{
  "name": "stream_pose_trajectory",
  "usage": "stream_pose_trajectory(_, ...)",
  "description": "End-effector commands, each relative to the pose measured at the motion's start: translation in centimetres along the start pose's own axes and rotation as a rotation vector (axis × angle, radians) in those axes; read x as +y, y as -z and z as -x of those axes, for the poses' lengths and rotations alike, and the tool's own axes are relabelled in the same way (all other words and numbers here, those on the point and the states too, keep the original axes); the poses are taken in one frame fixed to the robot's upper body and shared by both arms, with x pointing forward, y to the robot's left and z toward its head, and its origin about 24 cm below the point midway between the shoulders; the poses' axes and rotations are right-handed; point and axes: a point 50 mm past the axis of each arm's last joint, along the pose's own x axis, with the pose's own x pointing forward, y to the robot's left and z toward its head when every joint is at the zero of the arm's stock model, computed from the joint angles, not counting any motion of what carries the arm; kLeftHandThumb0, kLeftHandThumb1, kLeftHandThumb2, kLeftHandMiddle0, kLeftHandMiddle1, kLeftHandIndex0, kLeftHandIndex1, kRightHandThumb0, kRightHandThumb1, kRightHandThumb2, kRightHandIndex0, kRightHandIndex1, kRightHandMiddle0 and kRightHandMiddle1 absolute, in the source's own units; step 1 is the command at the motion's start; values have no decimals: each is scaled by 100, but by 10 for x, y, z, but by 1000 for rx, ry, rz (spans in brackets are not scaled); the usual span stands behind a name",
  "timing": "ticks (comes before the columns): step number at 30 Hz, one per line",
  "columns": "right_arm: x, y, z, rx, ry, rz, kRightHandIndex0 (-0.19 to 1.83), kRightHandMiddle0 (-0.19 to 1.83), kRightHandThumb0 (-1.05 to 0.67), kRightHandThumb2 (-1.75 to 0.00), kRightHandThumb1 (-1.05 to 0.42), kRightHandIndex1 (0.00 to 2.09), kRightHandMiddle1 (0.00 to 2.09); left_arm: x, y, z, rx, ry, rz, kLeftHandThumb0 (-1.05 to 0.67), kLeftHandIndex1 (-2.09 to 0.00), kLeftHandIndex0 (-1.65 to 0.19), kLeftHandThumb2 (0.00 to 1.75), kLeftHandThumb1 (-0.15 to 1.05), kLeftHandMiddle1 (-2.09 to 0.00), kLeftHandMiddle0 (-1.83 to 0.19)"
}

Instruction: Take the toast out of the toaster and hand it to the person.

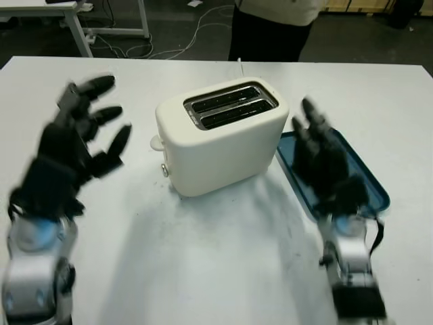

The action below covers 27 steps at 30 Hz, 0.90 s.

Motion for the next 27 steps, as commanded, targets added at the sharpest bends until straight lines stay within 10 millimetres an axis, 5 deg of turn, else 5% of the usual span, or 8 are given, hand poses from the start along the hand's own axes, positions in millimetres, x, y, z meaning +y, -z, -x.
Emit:
stream_pose_trajectory(1, 4, -1, 5, 7, 6, -44, 9, 14, -90, -72, -92, 1, 2, -6, 6, 6, 6, 3, 3, -33, -48, 0, 65, 86, -64, 0)
stream_pose_trajectory(7, 11, 2, 18, 24, 2, -79, 7, 11, -86, -72, -92, 0, 0, -18, 31, 17, 86, -3, 94, -39, -43, 0, 56, 92, -56, 0)
stream_pose_trajectory(27, 16, 9, 25, 77, 44, -113, 11, 14, -84, -70, -92, 2, 1, -29, 58, 25, 156, -38, 75, -45, -40, -9, 59, 92, -74, 0)
